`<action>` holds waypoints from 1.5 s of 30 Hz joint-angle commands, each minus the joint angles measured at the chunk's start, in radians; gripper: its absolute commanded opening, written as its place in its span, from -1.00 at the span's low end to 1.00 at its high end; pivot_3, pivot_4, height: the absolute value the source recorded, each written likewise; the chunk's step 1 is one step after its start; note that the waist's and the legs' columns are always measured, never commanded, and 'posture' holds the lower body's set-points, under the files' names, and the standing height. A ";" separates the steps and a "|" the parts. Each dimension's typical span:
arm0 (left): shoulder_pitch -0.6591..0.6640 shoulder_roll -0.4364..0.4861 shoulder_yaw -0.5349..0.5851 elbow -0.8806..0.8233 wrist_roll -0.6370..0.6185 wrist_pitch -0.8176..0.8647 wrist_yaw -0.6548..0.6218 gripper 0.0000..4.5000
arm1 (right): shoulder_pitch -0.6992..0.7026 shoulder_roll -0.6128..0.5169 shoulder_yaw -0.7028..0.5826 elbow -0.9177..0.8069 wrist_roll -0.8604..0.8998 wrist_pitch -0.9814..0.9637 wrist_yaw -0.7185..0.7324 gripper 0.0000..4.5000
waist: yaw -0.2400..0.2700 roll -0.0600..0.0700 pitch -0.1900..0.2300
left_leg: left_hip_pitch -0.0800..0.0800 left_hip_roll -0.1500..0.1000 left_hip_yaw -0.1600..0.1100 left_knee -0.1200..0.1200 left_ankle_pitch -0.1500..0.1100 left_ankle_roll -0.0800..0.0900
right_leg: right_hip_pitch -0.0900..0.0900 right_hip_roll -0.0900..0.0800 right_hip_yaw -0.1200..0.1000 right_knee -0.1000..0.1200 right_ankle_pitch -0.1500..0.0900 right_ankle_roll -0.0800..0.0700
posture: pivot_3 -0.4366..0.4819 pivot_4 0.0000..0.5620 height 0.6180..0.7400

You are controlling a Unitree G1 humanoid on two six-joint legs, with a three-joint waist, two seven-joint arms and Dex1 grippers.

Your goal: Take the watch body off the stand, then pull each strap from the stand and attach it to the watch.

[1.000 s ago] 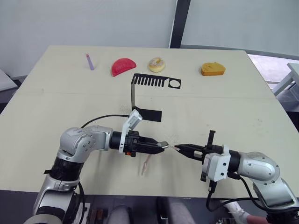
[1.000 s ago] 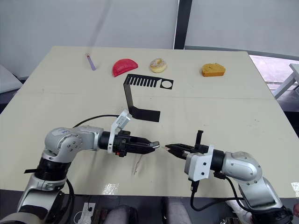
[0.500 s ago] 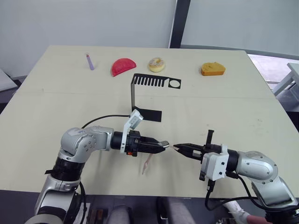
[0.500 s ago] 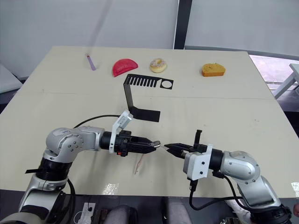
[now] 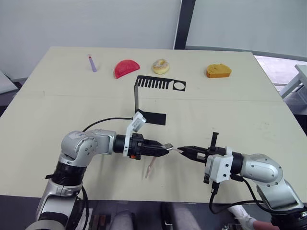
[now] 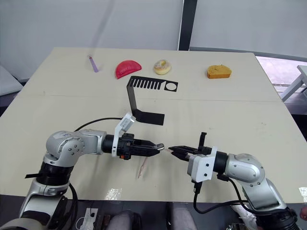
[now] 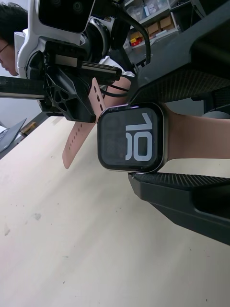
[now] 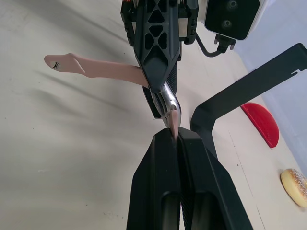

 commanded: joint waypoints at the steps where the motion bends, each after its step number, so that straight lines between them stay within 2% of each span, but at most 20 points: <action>1: -0.009 -0.004 0.018 -0.033 -0.025 0.002 0.003 -0.28 | -0.006 0.002 -0.013 -0.012 0.018 -0.018 -0.021 -1.00 | 0.000 0.000 0.000 | 0.000 0.000 0.000 0.000 0.000 0.000 | 0.000 0.000 0.000 0.000 0.000 0.000 | -0.05 -0.47 1.00; 45: -0.003 -0.024 0.001 -0.049 -0.029 0.009 0.014 -0.28 | -0.021 0.026 0.015 -0.017 0.000 0.003 -0.024 -1.00 | 0.000 0.000 0.000 | 0.000 0.000 0.000 -0.001 0.000 0.000 | 0.000 0.000 0.000 -0.001 0.000 0.000 | -0.05 -0.47 1.00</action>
